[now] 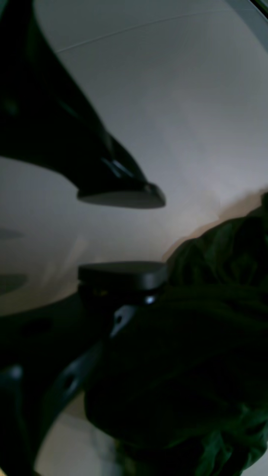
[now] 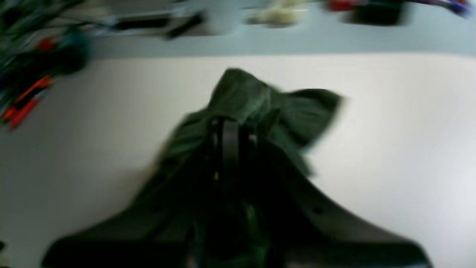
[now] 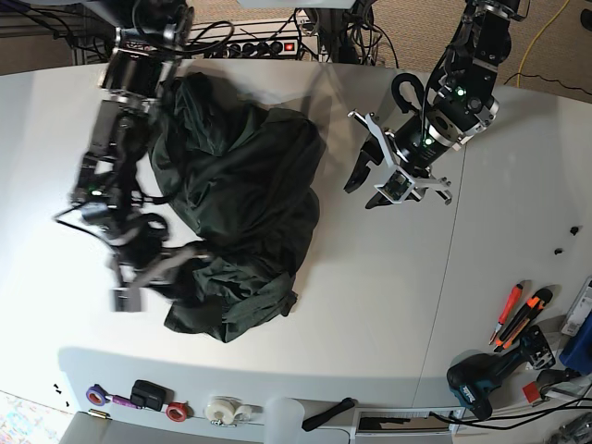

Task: Layout the t-shirt on the table in an organized manner, then fold the t-shirt properly
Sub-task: 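Grasp the sleeve with the left gripper while the right gripper holds the body, then pull the sleeve outward with the left gripper and lift the right gripper, then drag the shirt's collar edge away from the sleeve with the right gripper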

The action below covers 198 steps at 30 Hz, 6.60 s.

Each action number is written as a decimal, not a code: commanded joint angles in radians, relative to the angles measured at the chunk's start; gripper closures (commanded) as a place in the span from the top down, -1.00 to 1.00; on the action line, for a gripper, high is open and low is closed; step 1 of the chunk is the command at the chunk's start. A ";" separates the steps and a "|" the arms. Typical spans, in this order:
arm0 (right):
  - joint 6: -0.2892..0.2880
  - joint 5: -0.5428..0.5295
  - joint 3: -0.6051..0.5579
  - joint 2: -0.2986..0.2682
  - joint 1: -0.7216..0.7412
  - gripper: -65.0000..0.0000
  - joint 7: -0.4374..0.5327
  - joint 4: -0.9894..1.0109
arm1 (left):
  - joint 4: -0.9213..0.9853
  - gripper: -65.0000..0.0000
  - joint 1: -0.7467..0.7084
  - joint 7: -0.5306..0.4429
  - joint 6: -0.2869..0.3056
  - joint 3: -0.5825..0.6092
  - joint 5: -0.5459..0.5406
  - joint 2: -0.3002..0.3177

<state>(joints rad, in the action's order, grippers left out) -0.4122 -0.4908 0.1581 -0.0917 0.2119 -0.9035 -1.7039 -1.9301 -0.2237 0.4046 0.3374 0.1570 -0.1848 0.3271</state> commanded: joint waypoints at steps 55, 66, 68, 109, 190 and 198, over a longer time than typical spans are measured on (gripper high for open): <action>-0.079 0.200 -0.533 0.230 0.137 -0.17 -0.137 -0.016 | -0.015 -0.24 0.008 0.015 -0.076 -0.506 -0.138 0.102; 0.054 0.364 -0.074 0.219 0.137 -0.17 -0.255 -0.016 | -0.015 -0.24 0.008 0.039 0.361 -0.497 -0.311 0.077; 0.054 0.360 0.003 0.192 0.137 -0.23 -0.248 -0.011 | -0.015 -0.24 0.008 0.044 0.361 -0.473 -0.346 0.077; 0.172 0.602 0.122 0.064 0.705 -1.00 0.575 1.145 | -0.015 -0.24 0.074 0.045 0.309 -0.166 -0.264 0.015; 0.015 0.190 0.141 -0.372 -0.218 -1.00 0.011 0.333 | 0.383 -0.25 0.318 0.098 0.303 -0.166 -0.403 0.003; -0.022 0.061 0.217 -0.365 -0.331 -1.00 -0.030 -0.059 | 0.383 -0.25 0.319 0.093 0.304 -0.166 -0.404 0.003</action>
<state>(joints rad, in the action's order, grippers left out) -0.4286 -0.4191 0.3687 -0.4404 -0.1246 -0.9451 -1.7542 -1.5303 0.0761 0.5240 0.6331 -0.0029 -0.5667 0.3241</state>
